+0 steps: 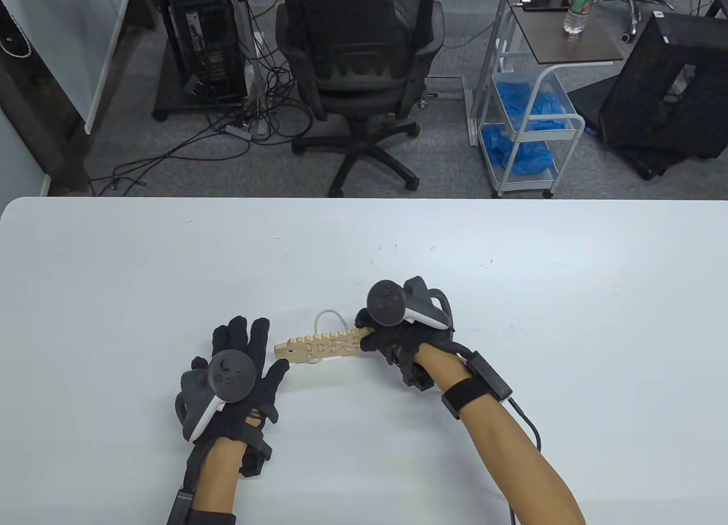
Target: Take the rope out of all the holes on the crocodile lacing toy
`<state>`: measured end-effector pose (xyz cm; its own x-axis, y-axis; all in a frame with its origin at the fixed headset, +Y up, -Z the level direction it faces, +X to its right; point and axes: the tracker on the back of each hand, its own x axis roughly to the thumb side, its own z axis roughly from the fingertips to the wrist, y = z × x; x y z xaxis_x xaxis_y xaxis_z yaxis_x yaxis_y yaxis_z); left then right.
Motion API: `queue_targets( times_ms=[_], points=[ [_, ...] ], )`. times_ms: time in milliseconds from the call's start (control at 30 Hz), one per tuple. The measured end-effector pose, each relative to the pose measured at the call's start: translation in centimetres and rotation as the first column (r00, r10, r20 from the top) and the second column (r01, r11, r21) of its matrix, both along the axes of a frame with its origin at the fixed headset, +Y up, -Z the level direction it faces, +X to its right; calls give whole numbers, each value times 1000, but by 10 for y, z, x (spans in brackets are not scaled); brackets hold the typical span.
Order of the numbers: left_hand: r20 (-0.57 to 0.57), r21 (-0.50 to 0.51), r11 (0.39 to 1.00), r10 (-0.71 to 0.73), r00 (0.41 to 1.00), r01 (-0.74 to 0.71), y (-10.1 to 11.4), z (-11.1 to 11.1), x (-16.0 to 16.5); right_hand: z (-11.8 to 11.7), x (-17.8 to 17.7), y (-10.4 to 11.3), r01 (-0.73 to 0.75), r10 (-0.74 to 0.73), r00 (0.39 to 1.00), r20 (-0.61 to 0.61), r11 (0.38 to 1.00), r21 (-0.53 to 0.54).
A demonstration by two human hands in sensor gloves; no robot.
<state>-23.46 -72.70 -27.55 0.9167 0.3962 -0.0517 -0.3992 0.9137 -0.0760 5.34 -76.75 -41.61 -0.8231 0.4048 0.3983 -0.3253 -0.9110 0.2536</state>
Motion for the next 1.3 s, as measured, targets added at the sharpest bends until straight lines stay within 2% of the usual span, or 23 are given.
queue_targets(
  times_ms=[200, 233, 267, 300, 433, 500, 600, 667, 767, 933, 1167, 1267, 1300],
  points=[
    [10, 30, 998, 60, 998, -61, 2, 2, 1, 40, 50, 22, 318, -315, 945, 92, 948, -27],
    [10, 35, 996, 77, 997, -78, 1, 2, 1, 49, 63, 28, 417, -411, 904, 115, 908, -38],
    [13, 36, 996, 85, 996, -86, 2, 2, 1, 53, 68, 31, 452, -445, 887, 123, 891, -39],
    [21, 44, 994, 100, 995, -101, 1, 2, 2, 62, 80, 37, 549, -538, 829, 154, 835, -35],
    [79, 57, 985, 157, 984, -162, 1, 2, 9, 88, 110, 55, 711, -697, 688, 203, 703, 4],
    [126, 55, 979, 188, 974, -196, 0, 3, 16, 98, 119, 62, 728, -725, 661, 195, 682, 69],
    [199, 65, 972, 210, 957, -227, 1, 5, 28, 118, 130, 85, 699, -728, 664, 170, 685, 205],
    [242, 75, 966, 224, 944, -248, 2, 7, 35, 130, 134, 100, 716, -767, 628, 132, 635, 288],
    [310, 54, 961, 242, 919, -271, 0, 9, 49, 139, 134, 123, 762, -813, 577, 85, 573, 302],
    [403, -83, 957, 287, 869, -277, -12, 10, 74, 152, 127, 148, 766, -814, 579, 42, 561, 313],
    [425, -119, 980, 197, 884, -161, -20, 12, 95, 172, 122, 162, 793, -837, 547, 7, 520, 317],
    [458, -130, 972, 232, 858, -194, -21, 14, 103, 179, 124, 167, 804, -852, 523, -1, 493, 332],
    [500, -143, 969, 246, 831, -201, -19, 17, 107, 181, 126, 168, 804, -853, 522, -3, 490, 337]
  ],
)
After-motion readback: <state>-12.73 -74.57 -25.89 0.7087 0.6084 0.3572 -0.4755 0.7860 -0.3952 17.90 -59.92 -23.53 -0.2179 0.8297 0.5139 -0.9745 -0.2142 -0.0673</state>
